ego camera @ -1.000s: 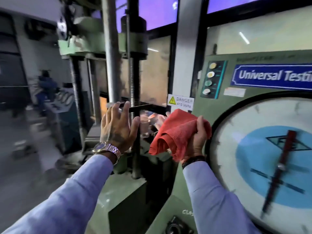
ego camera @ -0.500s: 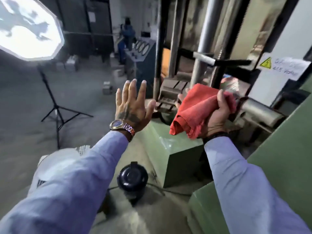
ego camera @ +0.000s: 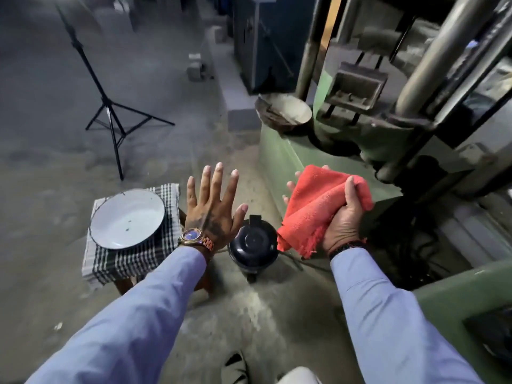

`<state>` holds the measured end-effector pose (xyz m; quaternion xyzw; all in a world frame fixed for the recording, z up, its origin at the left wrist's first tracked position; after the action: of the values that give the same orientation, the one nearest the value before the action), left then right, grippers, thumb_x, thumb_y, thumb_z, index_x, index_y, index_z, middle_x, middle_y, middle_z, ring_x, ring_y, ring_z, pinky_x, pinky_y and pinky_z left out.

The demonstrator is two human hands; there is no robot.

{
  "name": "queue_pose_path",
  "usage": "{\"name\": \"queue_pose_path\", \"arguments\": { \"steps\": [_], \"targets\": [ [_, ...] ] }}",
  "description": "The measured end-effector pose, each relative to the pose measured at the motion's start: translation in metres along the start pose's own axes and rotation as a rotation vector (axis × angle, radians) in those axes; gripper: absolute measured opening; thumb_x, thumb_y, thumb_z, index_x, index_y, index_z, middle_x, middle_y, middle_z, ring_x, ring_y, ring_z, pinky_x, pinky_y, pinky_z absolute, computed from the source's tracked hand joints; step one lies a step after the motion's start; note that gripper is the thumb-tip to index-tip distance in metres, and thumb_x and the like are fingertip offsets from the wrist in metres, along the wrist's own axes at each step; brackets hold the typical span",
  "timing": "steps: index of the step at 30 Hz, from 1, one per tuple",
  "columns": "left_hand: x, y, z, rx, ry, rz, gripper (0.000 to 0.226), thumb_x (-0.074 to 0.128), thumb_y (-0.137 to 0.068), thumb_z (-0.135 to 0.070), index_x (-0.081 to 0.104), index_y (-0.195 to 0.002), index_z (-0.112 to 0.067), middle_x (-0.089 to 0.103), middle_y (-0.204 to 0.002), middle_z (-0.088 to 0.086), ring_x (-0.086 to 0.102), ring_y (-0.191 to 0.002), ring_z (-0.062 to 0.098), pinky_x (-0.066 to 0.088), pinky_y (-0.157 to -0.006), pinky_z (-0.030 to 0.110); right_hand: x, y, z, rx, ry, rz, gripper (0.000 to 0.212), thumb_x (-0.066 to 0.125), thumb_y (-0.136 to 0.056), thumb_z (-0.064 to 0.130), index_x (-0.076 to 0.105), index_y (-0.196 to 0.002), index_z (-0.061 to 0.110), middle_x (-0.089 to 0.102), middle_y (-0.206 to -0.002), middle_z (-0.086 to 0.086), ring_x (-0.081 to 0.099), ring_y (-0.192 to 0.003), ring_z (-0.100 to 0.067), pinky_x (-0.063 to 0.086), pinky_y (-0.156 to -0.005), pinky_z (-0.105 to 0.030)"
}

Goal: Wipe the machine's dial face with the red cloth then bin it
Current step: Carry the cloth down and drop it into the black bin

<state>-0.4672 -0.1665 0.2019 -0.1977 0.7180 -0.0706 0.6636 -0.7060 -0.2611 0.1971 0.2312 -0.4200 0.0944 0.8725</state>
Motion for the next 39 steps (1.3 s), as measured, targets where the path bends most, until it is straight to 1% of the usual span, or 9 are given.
{"name": "queue_pose_path", "arguments": {
  "steps": [4,10,16,20,26,31,34,37,39],
  "targets": [
    [0.061,0.012,0.023,-0.04,0.035,0.098,0.081,0.042,-0.104,-0.062,0.026,-0.173,-0.024,0.018,-0.182,0.015,0.014,-0.169,0.042,0.009,-0.132,0.07,-0.04,-0.027,-0.061,0.067,0.05,-0.084,0.082,0.069,-0.093,0.067,0.049,-0.16,0.026,0.049,-0.164,-0.029,0.05,-0.147,-0.058,0.028,-0.121,-0.08],
    [0.115,0.013,0.048,-0.092,0.071,0.154,0.08,0.037,-0.106,-0.063,0.024,-0.174,-0.024,0.017,-0.182,0.014,0.013,-0.169,0.042,0.009,-0.132,0.069,-0.068,-0.06,-0.105,0.091,0.111,-0.139,0.06,0.061,-0.097,0.064,0.058,-0.149,0.035,0.052,-0.163,-0.027,0.048,-0.149,-0.057,0.029,-0.124,-0.077],
    [0.142,0.003,0.078,-0.127,0.085,0.175,0.081,0.039,-0.104,-0.061,0.023,-0.174,-0.024,0.015,-0.183,0.013,0.011,-0.169,0.04,0.009,-0.133,0.069,-0.078,-0.095,-0.133,0.14,0.131,-0.066,0.058,0.063,-0.098,0.064,0.058,-0.149,0.036,0.051,-0.163,-0.027,0.049,-0.149,-0.057,0.03,-0.121,-0.078],
    [0.157,-0.009,0.088,-0.139,0.087,0.193,0.081,0.038,-0.104,-0.061,0.022,-0.174,-0.024,0.014,-0.183,0.012,0.01,-0.17,0.039,0.007,-0.134,0.067,-0.088,-0.114,-0.145,0.138,0.134,-0.043,0.075,0.077,-0.089,0.062,0.056,-0.154,0.033,0.052,-0.163,-0.026,0.048,-0.149,-0.056,0.026,-0.122,-0.08],
    [0.181,-0.024,0.091,-0.118,0.092,0.211,0.079,0.046,-0.107,-0.058,0.022,-0.174,-0.023,0.016,-0.182,0.014,0.012,-0.169,0.041,0.008,-0.133,0.07,-0.117,-0.127,-0.149,0.139,0.116,-0.102,0.092,0.083,-0.081,0.06,0.049,-0.161,0.031,0.058,-0.159,-0.024,0.055,-0.145,-0.052,0.039,-0.119,-0.075],
    [0.197,-0.038,0.09,-0.117,0.068,0.206,0.081,0.044,-0.103,-0.059,0.027,-0.173,-0.022,0.021,-0.181,0.015,0.018,-0.168,0.042,0.014,-0.132,0.071,-0.146,-0.138,-0.161,0.243,0.191,-0.307,0.106,0.09,-0.067,0.066,0.064,-0.147,0.003,0.075,-0.128,-0.029,0.077,-0.106,-0.042,0.063,-0.095,-0.055],
    [0.207,-0.043,0.096,-0.127,0.067,0.188,0.08,0.046,-0.103,-0.057,0.029,-0.173,-0.021,0.023,-0.18,0.016,0.021,-0.167,0.042,0.016,-0.131,0.071,-0.166,-0.157,-0.177,0.285,0.239,-0.516,0.089,0.078,-0.084,0.068,0.065,-0.147,0.006,0.077,-0.113,-0.021,0.077,-0.093,-0.036,0.063,-0.082,-0.047],
    [0.219,-0.042,0.107,-0.137,0.063,0.146,0.079,0.045,-0.103,-0.057,0.03,-0.172,-0.021,0.024,-0.18,0.016,0.022,-0.167,0.042,0.017,-0.131,0.071,-0.177,-0.188,-0.2,0.273,0.179,-0.639,0.08,0.068,-0.094,0.071,0.059,-0.152,0.016,0.072,-0.136,-0.018,0.072,-0.121,-0.038,0.058,-0.105,-0.056],
    [0.228,-0.042,0.116,-0.135,0.063,0.139,0.079,0.041,-0.103,-0.058,0.029,-0.172,-0.021,0.023,-0.18,0.015,0.02,-0.167,0.041,0.017,-0.131,0.071,-0.177,-0.208,-0.214,0.295,0.131,-0.651,0.082,0.063,-0.095,0.076,0.055,-0.155,0.022,0.062,-0.156,-0.013,0.061,-0.141,-0.033,0.045,-0.123,-0.05]
  ]
}}
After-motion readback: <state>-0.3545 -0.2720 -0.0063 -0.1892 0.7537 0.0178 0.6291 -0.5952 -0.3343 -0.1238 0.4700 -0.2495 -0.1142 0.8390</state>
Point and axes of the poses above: each hand's wrist, its own y-axis away from the middle knuckle, its own x-axis out of the palm, z = x × y, the point moved 5 cm from there along -y, towards the middle knuckle
